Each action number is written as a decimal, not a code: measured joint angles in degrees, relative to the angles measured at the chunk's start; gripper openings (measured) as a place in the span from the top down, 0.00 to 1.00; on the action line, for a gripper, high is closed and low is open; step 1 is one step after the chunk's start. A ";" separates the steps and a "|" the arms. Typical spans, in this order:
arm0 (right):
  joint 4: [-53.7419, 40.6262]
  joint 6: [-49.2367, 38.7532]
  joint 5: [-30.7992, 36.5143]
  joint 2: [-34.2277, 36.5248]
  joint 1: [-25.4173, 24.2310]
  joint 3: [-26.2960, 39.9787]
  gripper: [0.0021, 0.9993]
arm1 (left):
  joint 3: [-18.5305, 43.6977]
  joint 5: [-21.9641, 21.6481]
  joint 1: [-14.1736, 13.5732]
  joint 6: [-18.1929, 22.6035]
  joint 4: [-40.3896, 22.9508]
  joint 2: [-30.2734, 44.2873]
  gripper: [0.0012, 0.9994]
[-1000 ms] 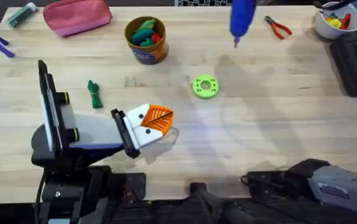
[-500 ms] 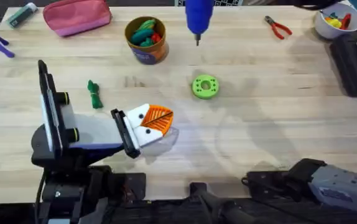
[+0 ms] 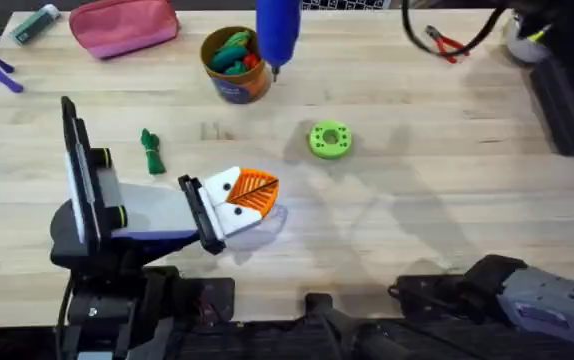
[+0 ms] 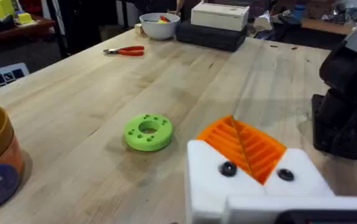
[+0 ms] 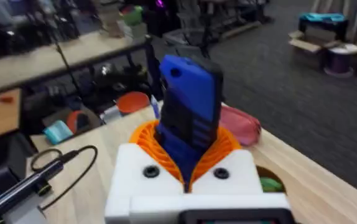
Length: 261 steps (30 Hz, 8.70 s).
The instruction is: Pick up the gripper from the table and insert it into the empty holder that is missing its gripper. Then pick up a screw, insert it into the mounting hole, and use the screwdriver to tighten it. Finally, clean up the table by picking up the vegetable and placing it into the bucket.
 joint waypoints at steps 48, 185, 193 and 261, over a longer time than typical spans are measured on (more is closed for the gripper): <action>24.71 -5.06 -30.55 3.44 5.30 -12.27 0.98 | 0.00 -0.09 0.00 0.00 0.04 0.00 0.99; 33.20 -6.00 -30.77 10.54 12.15 -12.27 0.98 | 0.00 -0.11 0.00 -0.01 0.04 0.00 0.99; 29.03 -4.89 -30.79 9.75 12.05 -10.34 0.98 | 0.00 -0.13 0.00 0.00 0.04 0.00 0.99; -64.72 -57.24 39.05 37.62 -17.83 11.88 0.40 | 0.00 -0.23 0.00 -0.01 0.04 0.01 0.99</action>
